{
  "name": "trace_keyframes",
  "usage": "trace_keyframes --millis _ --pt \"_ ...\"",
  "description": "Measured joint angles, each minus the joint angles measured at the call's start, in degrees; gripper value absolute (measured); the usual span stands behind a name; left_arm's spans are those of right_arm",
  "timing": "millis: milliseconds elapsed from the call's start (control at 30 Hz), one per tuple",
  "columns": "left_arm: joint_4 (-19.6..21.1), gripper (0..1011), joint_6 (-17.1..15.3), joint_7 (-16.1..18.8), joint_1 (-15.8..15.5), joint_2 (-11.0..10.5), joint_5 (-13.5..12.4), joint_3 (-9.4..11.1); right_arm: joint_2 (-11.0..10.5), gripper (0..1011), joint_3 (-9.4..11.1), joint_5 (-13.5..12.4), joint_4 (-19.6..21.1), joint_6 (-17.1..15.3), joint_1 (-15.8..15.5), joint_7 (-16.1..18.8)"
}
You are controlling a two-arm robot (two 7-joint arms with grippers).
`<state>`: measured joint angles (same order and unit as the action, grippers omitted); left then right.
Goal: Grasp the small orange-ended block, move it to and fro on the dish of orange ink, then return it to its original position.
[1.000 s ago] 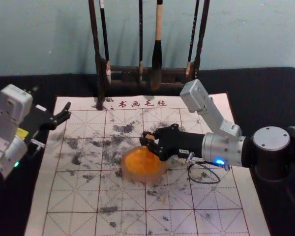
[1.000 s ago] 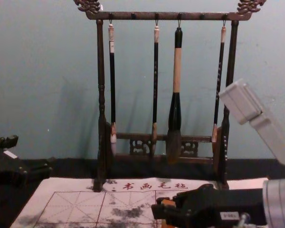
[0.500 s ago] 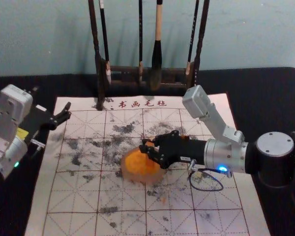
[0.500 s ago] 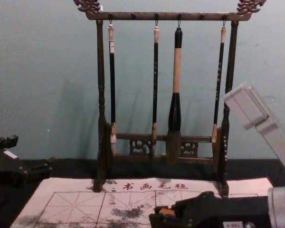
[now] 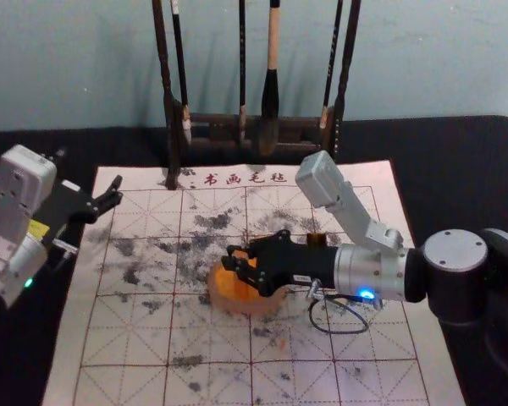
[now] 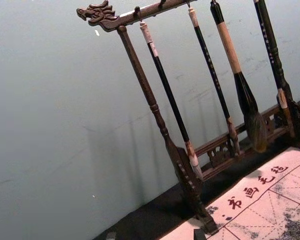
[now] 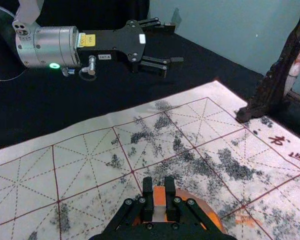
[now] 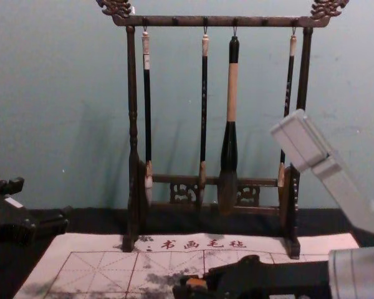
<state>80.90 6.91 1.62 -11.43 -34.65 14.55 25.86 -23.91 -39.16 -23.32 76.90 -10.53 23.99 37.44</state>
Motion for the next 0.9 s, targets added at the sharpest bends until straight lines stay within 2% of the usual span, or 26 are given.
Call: trace_keyframes --millis 500,900 --pt "0.00 1001 0.00 0.00 0.00 0.00 0.00 0.00 2.92 110 -0.24 0.61 -4.11 0.65 2.30 -1.15" --pt "0.00 1001 0.00 0.00 0.00 0.00 0.00 0.00 3.38 109 0.70 1.26 -5.54 1.05 2.83 -2.08"
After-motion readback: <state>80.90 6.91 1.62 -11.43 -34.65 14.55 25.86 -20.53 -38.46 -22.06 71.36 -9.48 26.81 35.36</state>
